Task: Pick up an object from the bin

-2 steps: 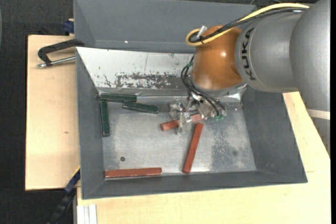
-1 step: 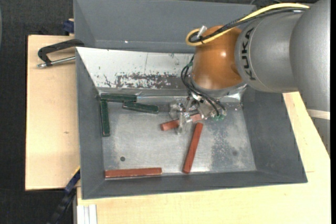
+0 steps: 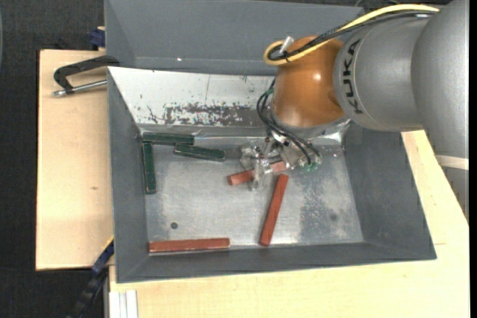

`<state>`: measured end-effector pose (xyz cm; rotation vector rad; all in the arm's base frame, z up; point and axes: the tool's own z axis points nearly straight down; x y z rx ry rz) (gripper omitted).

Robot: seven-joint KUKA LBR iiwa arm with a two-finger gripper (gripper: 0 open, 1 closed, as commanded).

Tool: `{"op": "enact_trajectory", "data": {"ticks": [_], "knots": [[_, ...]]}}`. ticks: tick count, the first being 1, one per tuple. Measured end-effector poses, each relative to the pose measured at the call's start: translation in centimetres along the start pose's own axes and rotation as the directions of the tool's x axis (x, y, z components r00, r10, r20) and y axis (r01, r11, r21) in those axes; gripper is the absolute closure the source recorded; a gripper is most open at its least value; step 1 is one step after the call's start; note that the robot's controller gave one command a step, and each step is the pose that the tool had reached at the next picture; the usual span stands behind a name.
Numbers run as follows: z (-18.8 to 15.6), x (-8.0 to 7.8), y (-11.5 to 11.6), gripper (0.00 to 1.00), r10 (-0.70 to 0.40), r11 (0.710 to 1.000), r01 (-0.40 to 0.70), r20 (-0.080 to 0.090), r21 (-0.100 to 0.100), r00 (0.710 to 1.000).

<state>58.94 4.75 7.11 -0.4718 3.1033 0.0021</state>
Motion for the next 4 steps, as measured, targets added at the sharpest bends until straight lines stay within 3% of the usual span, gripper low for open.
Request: {"op": "enact_trajectory", "data": {"ticks": [2, 4], "knots": [[-2.7, 0.3, 0.1, 1.0, -0.001, 1.0, 0.001, -0.009, -0.002, 1.0], [-6.9, -0.1, 0.1, 1.0, -0.001, 1.0, 0.001, 0.004, 0.001, 1.0]]}}
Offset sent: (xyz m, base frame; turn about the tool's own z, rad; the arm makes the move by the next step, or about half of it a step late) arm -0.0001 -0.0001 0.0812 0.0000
